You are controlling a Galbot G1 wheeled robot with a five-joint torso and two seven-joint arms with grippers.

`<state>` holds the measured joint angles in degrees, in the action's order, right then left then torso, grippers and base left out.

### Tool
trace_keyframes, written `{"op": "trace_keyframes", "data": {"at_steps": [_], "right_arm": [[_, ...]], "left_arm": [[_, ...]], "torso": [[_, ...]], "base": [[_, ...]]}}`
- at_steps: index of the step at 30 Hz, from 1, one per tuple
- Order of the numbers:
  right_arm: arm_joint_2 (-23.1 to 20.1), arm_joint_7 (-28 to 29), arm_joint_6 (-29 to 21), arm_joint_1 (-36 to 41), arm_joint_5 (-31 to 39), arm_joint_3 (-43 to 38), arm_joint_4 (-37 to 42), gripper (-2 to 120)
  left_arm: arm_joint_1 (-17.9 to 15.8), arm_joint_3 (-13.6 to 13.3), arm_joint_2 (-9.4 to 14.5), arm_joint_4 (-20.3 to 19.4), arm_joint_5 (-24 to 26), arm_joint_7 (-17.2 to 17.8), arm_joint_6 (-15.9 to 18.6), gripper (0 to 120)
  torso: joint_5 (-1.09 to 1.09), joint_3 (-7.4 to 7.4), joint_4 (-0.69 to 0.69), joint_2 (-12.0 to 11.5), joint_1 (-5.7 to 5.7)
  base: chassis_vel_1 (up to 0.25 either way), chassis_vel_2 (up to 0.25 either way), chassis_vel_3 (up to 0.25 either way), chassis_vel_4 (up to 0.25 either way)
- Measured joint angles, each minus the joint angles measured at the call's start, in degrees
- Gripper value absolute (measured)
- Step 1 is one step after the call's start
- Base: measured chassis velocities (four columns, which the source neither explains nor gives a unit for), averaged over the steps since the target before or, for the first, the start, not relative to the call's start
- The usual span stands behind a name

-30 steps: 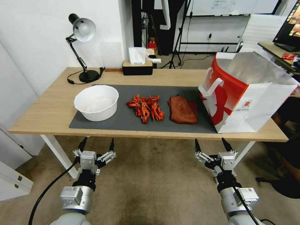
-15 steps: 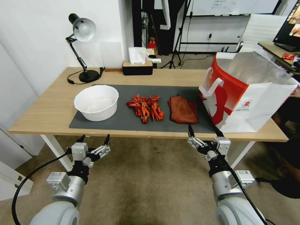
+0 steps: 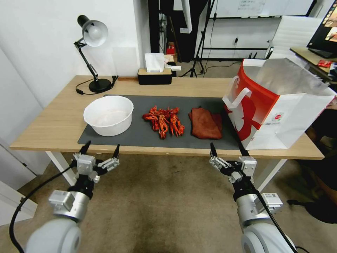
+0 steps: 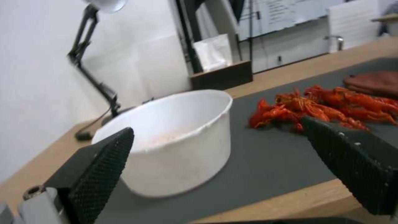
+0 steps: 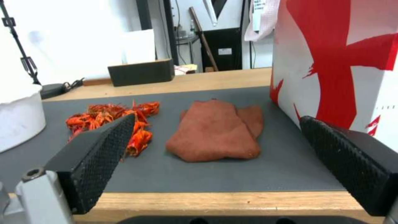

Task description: Sweep shrimp from table into container with towel, then put container into takeout bag.

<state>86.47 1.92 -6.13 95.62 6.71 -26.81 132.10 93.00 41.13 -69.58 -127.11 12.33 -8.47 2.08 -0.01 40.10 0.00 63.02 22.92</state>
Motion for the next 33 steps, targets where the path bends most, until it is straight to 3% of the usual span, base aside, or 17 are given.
{"op": "trace_keyframes", "data": {"at_steps": [1,3,4,6,7,9,10,13,14,16,18,20,24,27,28,31,33], "right_arm": [[0.0,0.0,0.0,0.0,0.0,0.0,0.0,100],[-0.1,0.0,0.0,-0.1,0.0,-0.1,-0.1,100],[-0.1,0.0,0.0,-0.1,0.0,-0.1,-0.1,100],[-0.2,0.0,-0.1,-0.2,0.0,-0.3,-0.1,100],[-0.2,0.0,-0.1,-0.2,0.0,-0.3,-0.1,100],[-0.2,0.0,-0.2,-0.2,0.0,-0.4,-0.1,100],[-0.2,0.0,-0.2,-0.2,0.0,-0.4,-0.1,100],[0.0,0.1,-0.3,-0.3,0.0,-0.5,-0.2,100],[0.0,0.1,-0.3,-0.3,0.0,-0.5,-0.2,100],[0.1,0.1,-0.4,-0.5,0.0,-0.6,-0.2,100],[0.1,0.1,-0.5,-0.6,0.0,-0.6,-0.3,100],[0.0,0.0,-1.7,-1.8,0.0,-0.2,-1.0,100],[0.1,0.0,-1.9,-1.9,0.0,-0.1,-1.3,100],[0.3,0.0,-2.0,-1.9,0.0,-0.2,-1.4,100],[0.3,0.0,-2.0,-1.9,0.0,-0.2,-1.4,100],[0.4,0.0,-2.0,-1.9,0.0,-0.3,-1.4,100],[0.4,0.0,-2.0,-1.9,-0.1,-0.4,-1.4,100]], "left_arm": [[0.0,0.0,0.0,0.0,0.0,0.0,0.0,100],[-1.9,0.5,5.8,2.7,2.5,-2.0,-1.6,100],[-1.9,0.5,5.8,2.7,2.5,-2.0,-1.6,100],[-4.7,1.1,12.3,6.7,4.7,-5.3,-3.8,100],[-4.7,1.1,12.3,6.7,4.7,-5.3,-3.8,100],[-7.8,1.1,19.3,9.9,7.1,-7.7,-5.2,100],[-7.8,1.1,19.3,9.9,7.1,-7.7,-5.2,100],[-14.9,-1.1,28.8,15.3,11.6,-12.8,-7.5,100],[-14.9,-1.1,28.8,15.3,11.6,-12.8,-7.5,100],[-20.1,-3.2,33.3,19.3,15.1,-19.3,-9.0,100],[-21.2,-3.9,34.4,20.5,15.9,-21.3,-9.3,100],[-23.3,-5.2,38.5,24.1,20.3,-27.3,-10.0,100],[-26.2,-8.4,41.2,26.8,22.8,-31.2,-9.6,100],[-33.4,-16.7,43.8,31.3,24.4,-35.4,-9.8,100],[-33.4,-16.7,43.8,31.3,24.4,-35.4,-9.8,100],[-42.1,-24.5,44.4,35.0,25.0,-37.4,-10.0,100],[-45.2,-27.3,44.5,36.2,25.0,-38.0,-10.0,100]], "torso": [[0.0,0.0,0.0,0.0,0.0],[0.0,0.0,-0.01,0.0,0.0],[0.0,0.0,-0.01,0.0,0.0],[-0.02,0.0,0.0,0.0,0.0],[-0.02,0.0,0.0,0.0,0.0],[-0.02,0.0,0.0,0.0,0.01],[-0.02,0.0,0.0,0.0,0.01],[-0.01,0.01,0.0,0.0,0.0],[-0.01,0.01,0.0,0.0,0.0],[0.02,0.01,-0.03,0.0,0.01],[0.01,0.01,-0.04,0.0,0.0],[0.02,0.01,0.04,0.0,0.01],[0.0,0.01,0.04,0.0,0.0],[-0.01,0.01,0.0,0.0,0.0],[-0.01,0.01,0.0,0.0,0.0],[0.0,0.01,-0.03,0.0,0.01],[0.01,0.01,-0.01,0.0,0.01]], "base": [[0.0,0.0,0.0,0.0],[0.0,0.0,0.0,0.0],[0.0,0.0,0.0,0.0],[0.0,0.0,0.0,0.0],[0.0,0.0,0.0,0.0],[0.0,0.0,0.0,0.0],[0.0,0.0,0.0,0.0],[0.0,0.0,0.0,0.0],[0.0,0.0,0.0,0.0],[0.0,0.0,0.0,0.0],[0.0,0.0,0.0,0.0],[0.0,0.0,0.0,0.0],[0.0,0.0,0.0,0.0],[0.0,0.0,0.0,0.0],[0.0,0.0,0.0,0.0],[0.0,0.0,0.0,0.0],[0.0,0.0,0.0,0.0]]}}
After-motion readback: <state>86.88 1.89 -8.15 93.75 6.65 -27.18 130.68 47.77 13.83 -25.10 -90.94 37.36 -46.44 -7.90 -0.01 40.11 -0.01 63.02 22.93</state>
